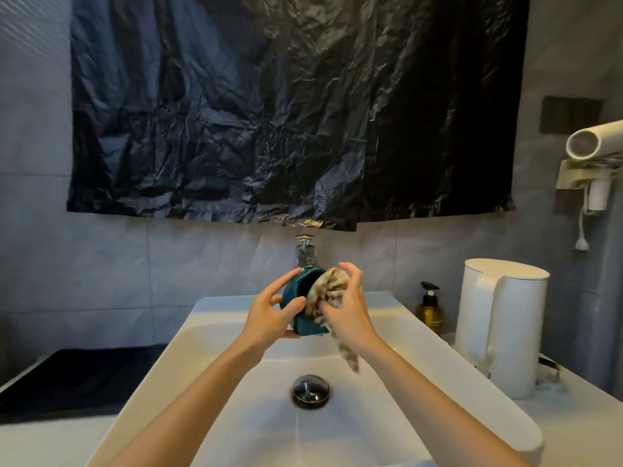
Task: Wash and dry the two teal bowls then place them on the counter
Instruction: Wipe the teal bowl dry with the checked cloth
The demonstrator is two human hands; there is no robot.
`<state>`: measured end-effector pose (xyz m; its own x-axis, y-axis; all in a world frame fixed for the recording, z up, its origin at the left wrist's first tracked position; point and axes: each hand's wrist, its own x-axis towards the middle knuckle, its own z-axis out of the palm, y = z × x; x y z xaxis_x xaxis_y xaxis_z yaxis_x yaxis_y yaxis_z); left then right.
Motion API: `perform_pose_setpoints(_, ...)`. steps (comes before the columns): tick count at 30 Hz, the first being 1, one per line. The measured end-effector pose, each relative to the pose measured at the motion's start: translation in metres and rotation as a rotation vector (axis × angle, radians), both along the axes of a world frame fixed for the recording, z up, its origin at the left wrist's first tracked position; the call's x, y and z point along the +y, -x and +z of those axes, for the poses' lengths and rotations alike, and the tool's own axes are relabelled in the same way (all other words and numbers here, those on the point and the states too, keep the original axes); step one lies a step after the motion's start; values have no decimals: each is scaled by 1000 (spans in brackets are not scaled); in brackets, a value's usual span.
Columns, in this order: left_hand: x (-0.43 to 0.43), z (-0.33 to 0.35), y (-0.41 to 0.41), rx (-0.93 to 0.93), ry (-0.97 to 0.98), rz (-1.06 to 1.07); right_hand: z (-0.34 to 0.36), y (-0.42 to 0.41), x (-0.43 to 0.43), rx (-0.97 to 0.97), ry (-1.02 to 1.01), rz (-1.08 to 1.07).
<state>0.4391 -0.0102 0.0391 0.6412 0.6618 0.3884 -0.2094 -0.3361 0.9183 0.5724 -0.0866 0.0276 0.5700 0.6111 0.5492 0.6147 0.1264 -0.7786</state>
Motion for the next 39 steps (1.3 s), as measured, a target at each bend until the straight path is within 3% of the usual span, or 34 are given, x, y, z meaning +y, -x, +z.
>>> perform_pose_setpoints(2,-2,0,-3,0,-42,-35,-2,-5,5,123,-15,22)
perform_pose_setpoints(7,-5,-2,-5,92,-62,-133,-8,-15,6,88,-67,-61)
perform_pose_setpoints(13,-8,-1,-9,132,426,-305,-6,-10,-3,-41,-76,38)
perform_pose_setpoints(15,-12,-2,-6,88,476,-383,-6,-3,-7,-118,-61,99)
perform_pose_setpoints(24,-10,-5,7,73,336,-521,-7,14,-14,-158,-109,152)
perform_pose_setpoints(29,-6,-6,14,127,355,-548,-8,20,-13,-154,-58,166)
perform_pose_setpoints(33,-9,-4,12,86,393,-494,-12,17,-5,-196,-40,22)
perform_pose_setpoints(39,-12,-3,11,24,425,-390,-8,19,-10,-393,-190,-142)
